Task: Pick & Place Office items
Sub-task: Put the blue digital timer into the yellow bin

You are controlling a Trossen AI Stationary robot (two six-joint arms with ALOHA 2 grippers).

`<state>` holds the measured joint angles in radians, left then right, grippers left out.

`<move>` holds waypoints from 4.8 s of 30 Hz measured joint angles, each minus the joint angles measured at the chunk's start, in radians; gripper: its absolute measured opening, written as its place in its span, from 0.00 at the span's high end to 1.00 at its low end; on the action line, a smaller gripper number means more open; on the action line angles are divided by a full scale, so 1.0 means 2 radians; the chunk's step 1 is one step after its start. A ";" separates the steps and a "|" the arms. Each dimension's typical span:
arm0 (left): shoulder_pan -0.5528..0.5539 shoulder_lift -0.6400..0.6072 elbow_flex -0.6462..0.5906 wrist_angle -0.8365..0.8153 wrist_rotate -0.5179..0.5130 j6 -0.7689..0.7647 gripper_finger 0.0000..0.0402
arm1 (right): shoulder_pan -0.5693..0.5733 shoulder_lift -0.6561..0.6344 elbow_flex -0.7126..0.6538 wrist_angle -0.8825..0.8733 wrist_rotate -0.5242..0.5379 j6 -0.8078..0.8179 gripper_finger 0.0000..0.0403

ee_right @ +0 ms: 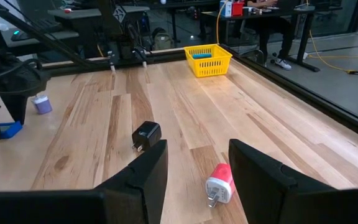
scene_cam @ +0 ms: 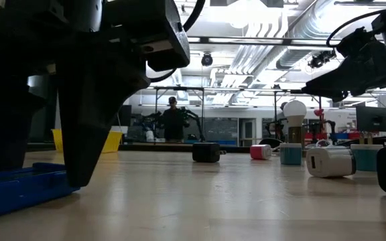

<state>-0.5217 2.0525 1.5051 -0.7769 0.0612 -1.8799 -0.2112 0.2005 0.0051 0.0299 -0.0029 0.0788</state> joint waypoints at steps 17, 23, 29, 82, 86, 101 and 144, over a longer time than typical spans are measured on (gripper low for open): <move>0.000 0.000 0.000 -0.005 -0.003 0.001 0.39 | 0.000 0.000 0.000 0.001 0.000 0.000 0.61; 0.000 0.000 -0.001 -0.010 -0.002 0.001 0.51 | 0.000 0.000 0.000 0.001 0.000 0.000 0.61; 0.000 0.000 -0.001 -0.013 -0.002 0.001 0.58 | 0.000 0.000 0.000 0.001 0.000 0.000 0.61; 0.003 -0.052 -0.001 -0.019 -0.069 0.086 0.59 | 0.000 0.000 0.000 0.000 0.000 0.000 0.61; 0.010 -0.075 -0.001 -0.054 -0.082 0.118 0.59 | 0.000 0.000 0.000 0.000 0.000 0.000 0.61; 0.097 -0.169 0.000 -0.190 -0.082 0.239 0.59 | 0.000 0.000 0.000 0.000 0.000 0.000 0.61; 0.580 -0.208 -0.002 -0.266 -0.016 0.598 0.59 | 0.000 0.000 0.000 0.001 0.000 0.000 0.61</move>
<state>0.6386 1.6371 1.5021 -1.3088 0.0296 -0.6830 -0.2111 0.2001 0.0055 0.0311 -0.0032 0.0792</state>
